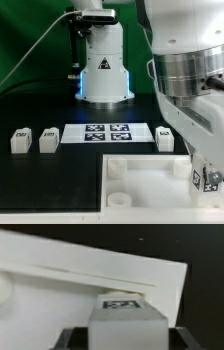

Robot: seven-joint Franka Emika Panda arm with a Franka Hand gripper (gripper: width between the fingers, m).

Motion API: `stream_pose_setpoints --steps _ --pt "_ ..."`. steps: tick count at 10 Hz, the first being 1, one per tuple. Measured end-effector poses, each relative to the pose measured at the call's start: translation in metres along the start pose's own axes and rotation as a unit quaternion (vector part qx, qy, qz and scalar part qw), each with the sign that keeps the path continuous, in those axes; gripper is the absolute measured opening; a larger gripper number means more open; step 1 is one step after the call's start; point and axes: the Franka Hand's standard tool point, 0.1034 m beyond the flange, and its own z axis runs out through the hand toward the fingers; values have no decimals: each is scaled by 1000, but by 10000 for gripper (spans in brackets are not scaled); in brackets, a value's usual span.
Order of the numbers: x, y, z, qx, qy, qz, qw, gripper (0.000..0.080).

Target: Assemble one leg

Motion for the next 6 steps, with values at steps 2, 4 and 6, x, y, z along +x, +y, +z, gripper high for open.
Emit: stream_pose_setpoints --steps 2,4,6 --pt "0 -1 -1 4 -7 108 994 296" --pt "0 -2 -2 8 -3 190 982 297" --pt "1 -2 -3 12 9 199 980 300"
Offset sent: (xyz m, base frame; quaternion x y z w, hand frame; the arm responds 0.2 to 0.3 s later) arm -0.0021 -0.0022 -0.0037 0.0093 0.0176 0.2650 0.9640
